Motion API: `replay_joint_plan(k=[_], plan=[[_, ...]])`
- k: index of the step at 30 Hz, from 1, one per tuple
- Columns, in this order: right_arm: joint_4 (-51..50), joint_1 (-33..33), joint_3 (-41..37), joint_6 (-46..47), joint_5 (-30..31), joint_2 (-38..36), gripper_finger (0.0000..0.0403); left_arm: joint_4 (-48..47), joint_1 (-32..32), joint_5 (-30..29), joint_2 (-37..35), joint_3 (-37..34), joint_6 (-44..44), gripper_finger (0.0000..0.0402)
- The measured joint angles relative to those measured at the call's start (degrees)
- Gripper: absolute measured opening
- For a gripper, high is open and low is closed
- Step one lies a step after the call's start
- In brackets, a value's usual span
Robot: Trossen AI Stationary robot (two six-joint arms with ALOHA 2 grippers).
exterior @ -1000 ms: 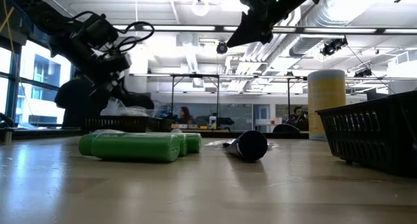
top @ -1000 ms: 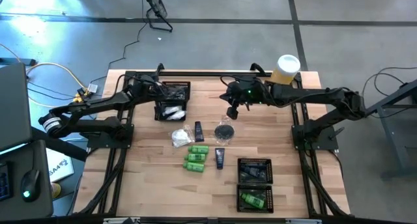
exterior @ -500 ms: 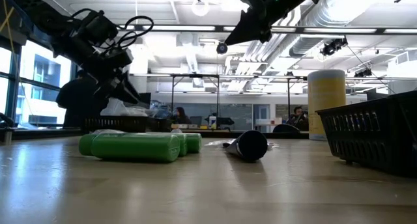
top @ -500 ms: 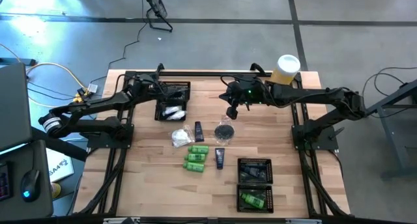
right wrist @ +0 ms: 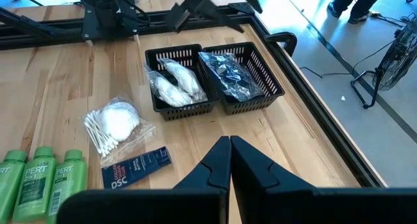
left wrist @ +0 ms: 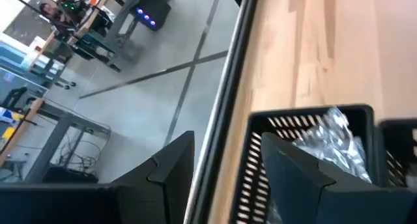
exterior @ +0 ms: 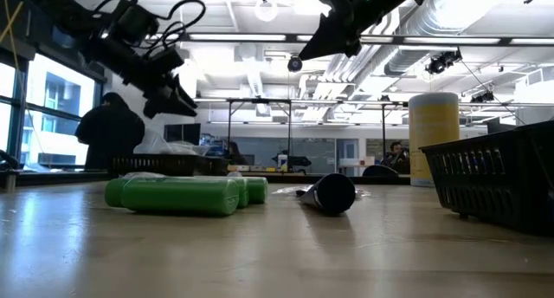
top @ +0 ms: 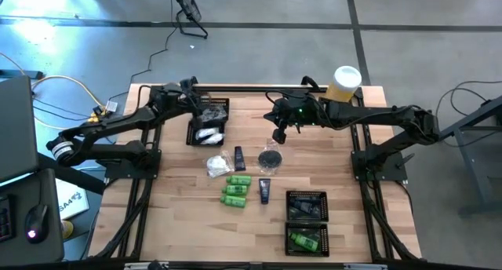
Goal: Pick & Place Travel size toiletries
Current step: Put the blue shave cream into the middle bottom black basket
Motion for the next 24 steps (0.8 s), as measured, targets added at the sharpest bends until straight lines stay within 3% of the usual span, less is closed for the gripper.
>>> replay_joint_plan(k=[3,7,13,18,24], plan=[[0.0,0.0,0.0,0.1,0.0,0.0,0.0002,-2.9,0.0,2.4,0.0,2.3,-2.5,0.0172],[0.1,0.0,0.0,0.0,0.0,0.0,0.0002,-4.5,0.0,10.6,0.0,3.6,-9.9,0.0168],[0.3,0.0,0.0,0.0,-0.1,0.0,0.0002,-4.3,0.0,23.6,0.0,3.7,-15.5,0.0105],[0.4,0.0,0.0,-0.1,-2.3,0.0,0.0002,-4.3,0.0,26.4,0.0,3.7,-16.1,0.0046],[0.4,0.0,0.0,0.2,-4.1,0.0,0.0002,-4.2,-3.0,28.0,0.0,3.7,-16.5,0.0004]])
